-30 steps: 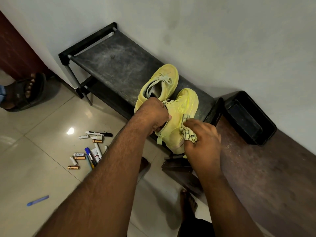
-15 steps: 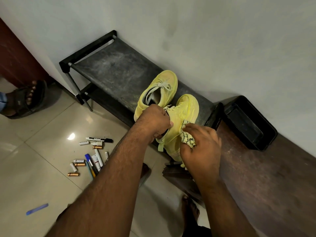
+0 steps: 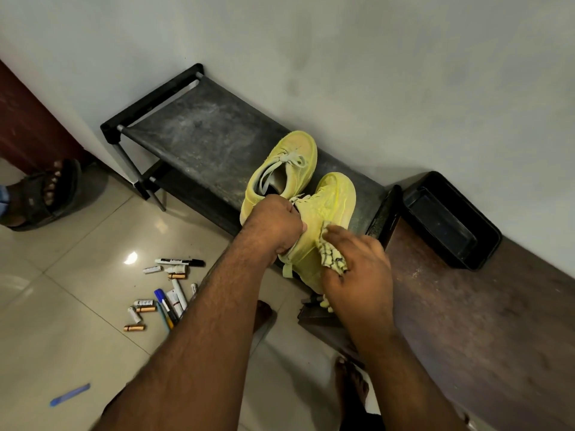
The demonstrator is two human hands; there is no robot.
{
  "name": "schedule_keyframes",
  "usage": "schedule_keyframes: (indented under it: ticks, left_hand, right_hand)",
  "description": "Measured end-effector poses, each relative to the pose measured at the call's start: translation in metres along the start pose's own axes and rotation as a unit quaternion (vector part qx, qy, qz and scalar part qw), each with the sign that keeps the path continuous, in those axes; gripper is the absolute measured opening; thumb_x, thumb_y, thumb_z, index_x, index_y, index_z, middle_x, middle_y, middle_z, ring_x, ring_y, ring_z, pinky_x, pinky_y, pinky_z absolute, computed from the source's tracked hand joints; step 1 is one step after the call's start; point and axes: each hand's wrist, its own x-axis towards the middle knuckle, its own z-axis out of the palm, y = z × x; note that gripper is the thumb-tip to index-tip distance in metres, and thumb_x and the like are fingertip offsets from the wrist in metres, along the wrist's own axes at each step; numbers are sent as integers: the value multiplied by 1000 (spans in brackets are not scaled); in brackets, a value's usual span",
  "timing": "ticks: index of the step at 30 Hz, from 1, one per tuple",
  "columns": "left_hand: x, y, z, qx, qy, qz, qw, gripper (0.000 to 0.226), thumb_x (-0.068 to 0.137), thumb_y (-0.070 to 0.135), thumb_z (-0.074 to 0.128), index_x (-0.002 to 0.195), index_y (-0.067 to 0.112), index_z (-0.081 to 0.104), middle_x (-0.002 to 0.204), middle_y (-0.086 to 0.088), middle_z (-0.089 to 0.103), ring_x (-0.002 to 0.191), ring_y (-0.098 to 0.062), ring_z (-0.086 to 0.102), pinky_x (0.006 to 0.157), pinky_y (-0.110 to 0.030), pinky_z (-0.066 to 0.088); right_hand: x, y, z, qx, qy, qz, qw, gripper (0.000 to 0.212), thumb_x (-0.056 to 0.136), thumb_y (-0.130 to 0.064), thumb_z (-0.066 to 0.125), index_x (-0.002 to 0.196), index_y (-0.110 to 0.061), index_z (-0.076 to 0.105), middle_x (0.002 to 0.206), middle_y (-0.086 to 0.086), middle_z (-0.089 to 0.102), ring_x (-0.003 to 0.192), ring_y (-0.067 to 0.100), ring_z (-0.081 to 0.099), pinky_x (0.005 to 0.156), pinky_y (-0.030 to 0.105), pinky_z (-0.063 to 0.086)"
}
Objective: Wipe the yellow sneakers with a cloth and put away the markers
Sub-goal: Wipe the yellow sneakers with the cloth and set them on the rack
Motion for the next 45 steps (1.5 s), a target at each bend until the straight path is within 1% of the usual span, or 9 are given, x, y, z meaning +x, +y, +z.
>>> schedule_keyframes:
  ticks: [3,8,14,18,24,29,36,41,45]
  left_hand:
    - [0,0,1,20,3,-5,1000,21,89,13,65,109,3,66,108,-14,66,103,-33,63,90,-44,54]
    - [4,-4,-2,44,17,-16,999,25,93,7,55,115,4,64,114,-16,63,103,-36,60,89,-48,55]
    - [3,-3,-1,47,25,-22,998,24,92,7,56,115,5,64,114,-15,63,104,-35,60,89,-47,55]
    - [4,-2,-4,51,19,-24,998,22,92,7,56,113,4,65,112,-15,64,103,-34,61,88,-46,55]
    - [3,-1,-4,52,17,-16,998,20,92,7,56,110,3,65,109,-15,65,102,-34,61,88,-45,55]
    - [3,-2,-5,55,20,-13,998,22,93,7,56,112,3,65,112,-15,65,105,-32,60,91,-44,54]
    - [9,-4,-4,51,23,-8,998,19,91,9,59,107,0,64,106,-19,67,101,-35,63,86,-44,56]
    - [10,-4,-3,43,7,-10,999,19,92,7,58,109,0,63,106,-18,68,101,-33,64,85,-42,57]
    - [7,-3,-2,44,20,-7,999,19,90,10,60,107,2,62,103,-18,68,99,-34,65,80,-42,57]
  right_hand:
    - [10,16,-3,46,-21,70,996,51,76,-13,64,125,-26,62,133,-16,55,122,10,46,103,43,39]
    - [-1,9,-22,103,-62,-112,986,31,69,-22,58,95,-21,75,106,-14,70,110,9,56,93,41,42]
    - [5,34,-17,76,-83,-62,992,65,60,-8,49,121,-22,65,130,-14,55,134,15,42,105,52,38]
    - [-6,15,-20,98,-85,-183,975,34,66,-20,50,90,-19,74,103,-10,71,121,12,53,102,39,39]
    - [1,14,-17,32,-27,-147,988,35,66,-25,50,93,-23,72,103,-13,71,112,18,55,93,47,39]
    - [-16,5,-9,14,-63,-226,972,20,65,-19,67,83,-24,73,90,-16,70,104,13,53,87,31,27]
    - [-31,-12,18,-86,-65,-256,961,22,68,-20,61,86,-26,72,95,-16,69,109,18,48,85,36,26]
    - [-22,1,-2,-91,-22,-207,974,46,51,-19,90,93,-25,71,100,-14,70,104,18,51,83,36,28]
    - [-22,-8,6,-78,-45,-245,965,41,51,-12,87,89,-20,73,95,-10,71,104,18,51,88,34,28]
